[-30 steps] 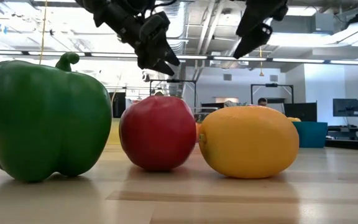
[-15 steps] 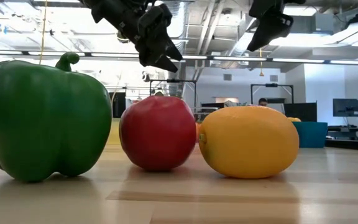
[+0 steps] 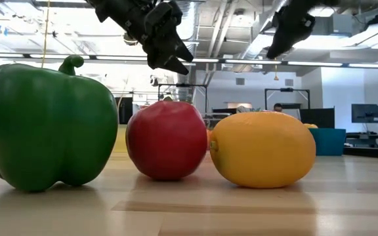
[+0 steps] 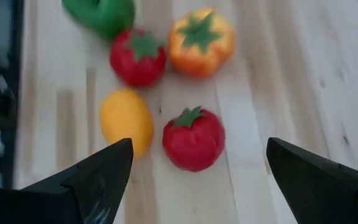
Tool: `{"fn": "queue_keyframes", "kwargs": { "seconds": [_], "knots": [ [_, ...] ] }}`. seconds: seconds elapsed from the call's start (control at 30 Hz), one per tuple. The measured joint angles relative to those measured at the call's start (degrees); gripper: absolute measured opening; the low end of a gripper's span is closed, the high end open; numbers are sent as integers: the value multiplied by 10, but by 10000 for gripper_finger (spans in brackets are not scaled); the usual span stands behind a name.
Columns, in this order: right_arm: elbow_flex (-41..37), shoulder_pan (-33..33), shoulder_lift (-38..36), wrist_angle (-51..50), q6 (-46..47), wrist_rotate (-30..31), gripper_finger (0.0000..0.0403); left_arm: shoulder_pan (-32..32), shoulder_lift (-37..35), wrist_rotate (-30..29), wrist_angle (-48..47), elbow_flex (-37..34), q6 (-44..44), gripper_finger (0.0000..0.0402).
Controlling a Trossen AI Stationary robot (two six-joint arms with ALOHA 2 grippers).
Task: Sort produce into baskets
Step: Put the right red tomato into the transparent bin
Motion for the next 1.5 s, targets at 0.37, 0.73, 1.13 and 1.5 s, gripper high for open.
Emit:
{"fn": "queue_keyframes", "kwargs": {
  "seconds": [0.37, 0.73, 1.13, 1.5],
  "knots": [
    [0, 9, 119, 16, -81, -9, 395, -2, 0, -1, 0, 0, -4, 322],
    [0, -3, 190, 27, -115, -47, 395, -2, 0, -1, 0, 0, -7, 322],
    [0, -29, 200, 58, -117, -45, 383, -2, 0, -1, 0, 0, -9, 322],
    [0, -49, 198, 59, -126, -47, 317, -2, -2, -1, -2, 0, -10, 322]
  ]
}}
